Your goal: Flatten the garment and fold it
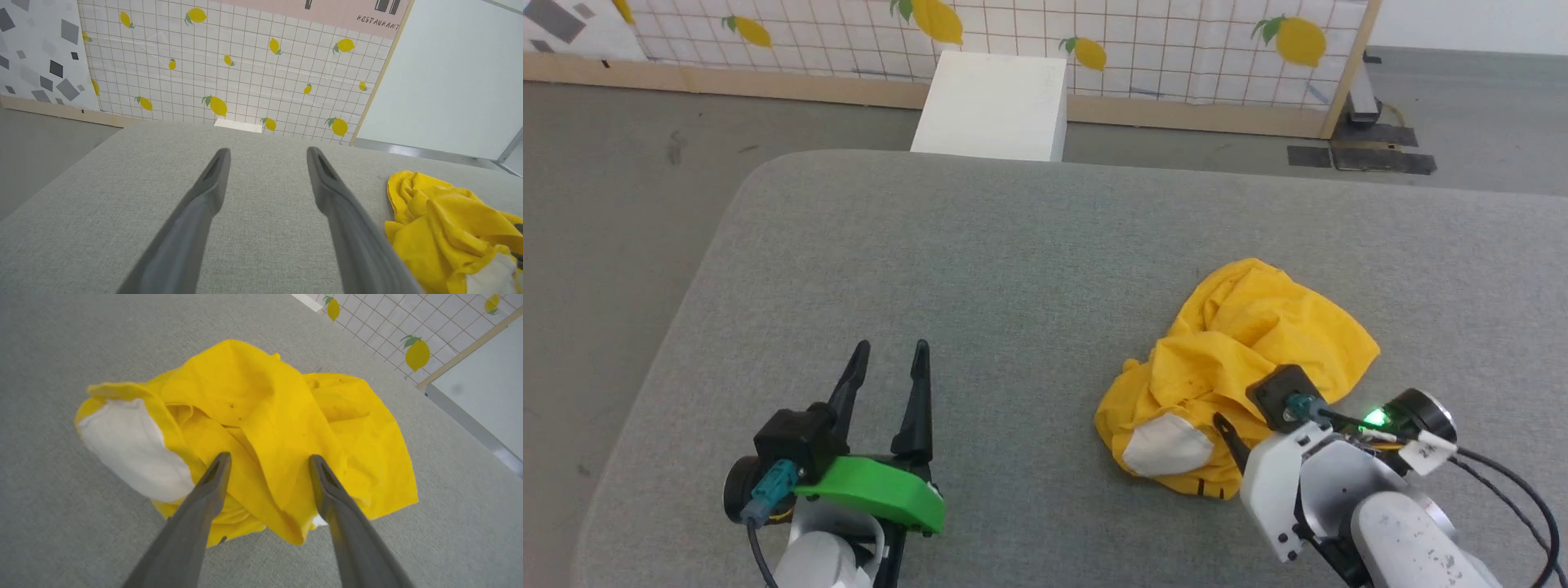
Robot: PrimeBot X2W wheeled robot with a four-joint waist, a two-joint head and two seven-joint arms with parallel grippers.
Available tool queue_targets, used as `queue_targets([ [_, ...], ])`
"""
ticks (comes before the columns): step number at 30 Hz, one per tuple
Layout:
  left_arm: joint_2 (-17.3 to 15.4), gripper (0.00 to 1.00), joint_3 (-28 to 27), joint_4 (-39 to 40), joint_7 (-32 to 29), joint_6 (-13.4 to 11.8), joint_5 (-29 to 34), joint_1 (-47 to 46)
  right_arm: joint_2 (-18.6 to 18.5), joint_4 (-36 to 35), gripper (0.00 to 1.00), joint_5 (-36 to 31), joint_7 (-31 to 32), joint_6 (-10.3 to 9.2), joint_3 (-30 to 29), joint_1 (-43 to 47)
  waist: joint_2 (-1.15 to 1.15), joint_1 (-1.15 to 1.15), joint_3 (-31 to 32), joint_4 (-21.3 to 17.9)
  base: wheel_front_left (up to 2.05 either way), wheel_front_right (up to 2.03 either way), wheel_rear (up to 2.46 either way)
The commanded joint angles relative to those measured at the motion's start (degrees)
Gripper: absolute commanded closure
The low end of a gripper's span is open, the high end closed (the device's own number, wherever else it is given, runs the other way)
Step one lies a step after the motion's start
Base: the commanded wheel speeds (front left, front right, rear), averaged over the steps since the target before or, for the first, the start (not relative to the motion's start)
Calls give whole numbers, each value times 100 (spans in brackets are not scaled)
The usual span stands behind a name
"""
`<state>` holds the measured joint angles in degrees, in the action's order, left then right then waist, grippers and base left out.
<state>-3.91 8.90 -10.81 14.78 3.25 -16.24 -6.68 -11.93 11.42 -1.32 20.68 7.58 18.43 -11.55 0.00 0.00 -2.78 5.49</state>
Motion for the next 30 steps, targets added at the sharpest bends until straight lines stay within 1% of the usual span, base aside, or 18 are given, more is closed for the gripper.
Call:
queue_targets([
  [1,34,0,1,-19,21,45,21,-69,-93,106,0,81,131,-9,128,-179,0,0,-49,86,0,0,0],
  [2,44,0,11,-23,21,58,27,-70,-129,181,0,131,207,-9,183,-249,0,0,-54,111,0,0,0],
  [3,55,0,21,-29,21,71,34,-70,-156,266,51,176,285,-9,205,-328,0,0,-55,134,0,0,0],
  [4,63,0,26,-30,21,80,35,-68,-174,310,71,194,313,-9,217,-392,0,0,-59,153,0,0,0],
  [5,71,0,33,-32,21,90,35,-66,-187,342,100,211,305,-9,226,-467,0,0,-63,174,0,0,0],
  [8,84,0,35,-46,21,108,44,-50,-134,353,100,275,170,-9,38,-590,0,0,-36,202,0,0,0],
  [10,89,0,29,-60,21,118,56,-29,-72,308,100,311,20,-9,-267,-602,0,0,11,213,0,0,0],
  [12,93,0,19,-59,21,122,71,0,9,235,100,352,-125,-9,-730,-535,0,0,67,214,0,0,0],
  [14,95,0,13,-48,21,128,92,35,71,122,100,330,-227,-9,-1305,-398,0,0,132,219,0,0,0],
  [18,98,0,-9,-39,21,138,114,108,181,-218,100,188,-234,-9,-2549,51,0,0,225,209,0,0,0],
  [23,101,0,-12,-47,21,149,119,183,539,-575,100,-190,94,-9,-4402,792,0,0,300,212,0,0,0],
  [25,101,0,-5,-49,21,150,98,204,709,-635,100,-308,297,-9,-5032,1036,0,0,304,200,0,0,0],
  [27,101,0,-5,-47,21,145,86,215,825,-652,100,-361,487,-9,-5514,1212,0,0,288,173,0,0,0],
  [29,102,0,-16,-36,21,136,79,217,879,-637,100,-336,608,-9,-5828,1316,0,0,258,133,0,0,0],
  [30,102,0,-27,-25,21,129,77,214,892,-649,87,-344,606,-9,-5916,1366,0,0,239,111,0,0,0],
])
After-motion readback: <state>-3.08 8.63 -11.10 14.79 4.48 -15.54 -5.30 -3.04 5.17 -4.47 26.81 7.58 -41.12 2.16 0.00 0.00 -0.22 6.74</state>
